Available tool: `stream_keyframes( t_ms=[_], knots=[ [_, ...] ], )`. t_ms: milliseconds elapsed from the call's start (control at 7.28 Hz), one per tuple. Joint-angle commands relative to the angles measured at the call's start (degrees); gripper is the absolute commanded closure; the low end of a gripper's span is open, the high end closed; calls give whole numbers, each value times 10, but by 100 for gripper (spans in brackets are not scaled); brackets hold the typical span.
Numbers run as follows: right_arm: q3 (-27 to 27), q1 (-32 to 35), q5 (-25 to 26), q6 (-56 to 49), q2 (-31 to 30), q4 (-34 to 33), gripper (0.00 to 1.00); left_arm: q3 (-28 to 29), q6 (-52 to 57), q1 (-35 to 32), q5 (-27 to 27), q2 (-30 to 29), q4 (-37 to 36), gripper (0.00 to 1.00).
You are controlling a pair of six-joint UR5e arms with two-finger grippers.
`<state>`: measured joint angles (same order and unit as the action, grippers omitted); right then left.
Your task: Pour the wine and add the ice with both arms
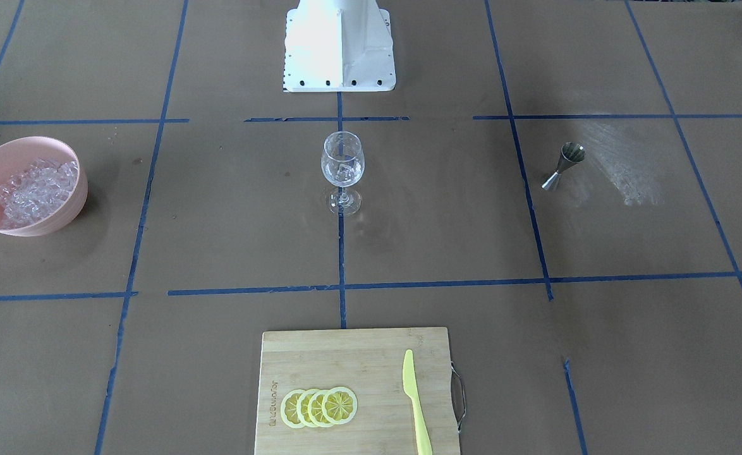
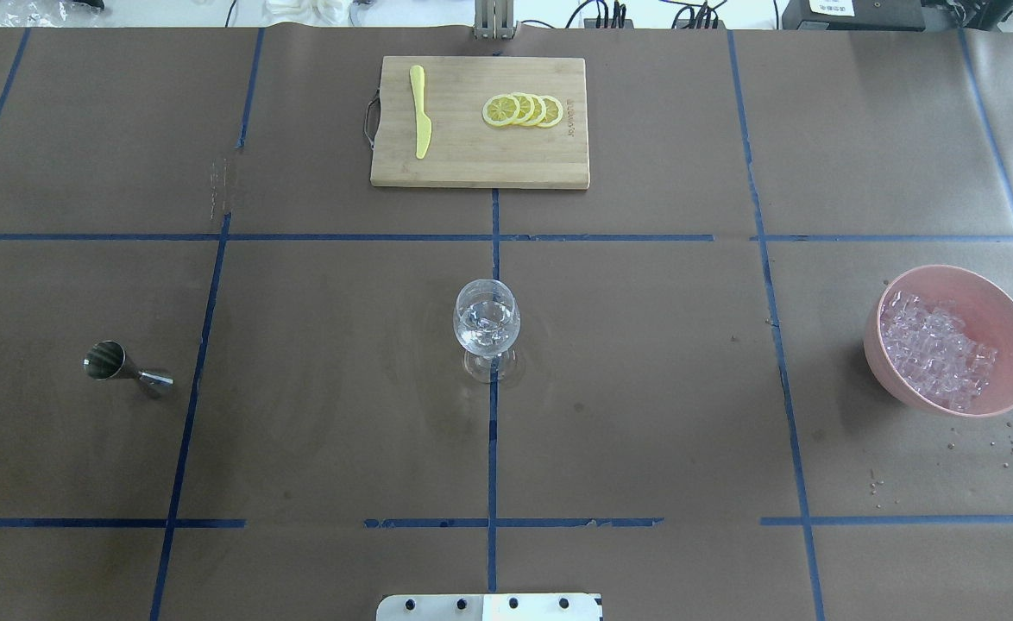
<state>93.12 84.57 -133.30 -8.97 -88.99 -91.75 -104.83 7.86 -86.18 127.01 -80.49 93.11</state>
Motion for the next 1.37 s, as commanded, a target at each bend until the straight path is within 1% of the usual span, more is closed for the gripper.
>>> stream_keyframes(
  t_ms=[0,137,275,412,687,824,961,1099,1236],
  knots=[
    [-1,0,3,-1,-2,2,0,4,2,-3,-7,-38,-33,0],
    [-2,0,12,-2,-1,2,0,-1,5,-5,-7,-57,-86,0],
    [-1,0,12,-2,-4,1,0,0,6,-5,-6,-89,-148,0],
    [-2,0,13,-2,-3,1,0,8,2,-4,-7,-105,-158,0],
    [-10,0,10,4,-4,2,0,24,7,-3,-1,-100,-149,0],
    [-17,0,8,3,3,1,0,37,8,-3,9,-99,-131,0],
    [-17,0,4,3,5,1,0,51,8,-4,61,-90,-106,0],
    [-15,0,-1,3,1,0,0,68,13,-4,73,-88,-67,0],
    [-19,0,-17,9,-3,2,0,72,13,-4,73,-88,-58,0]
  ],
)
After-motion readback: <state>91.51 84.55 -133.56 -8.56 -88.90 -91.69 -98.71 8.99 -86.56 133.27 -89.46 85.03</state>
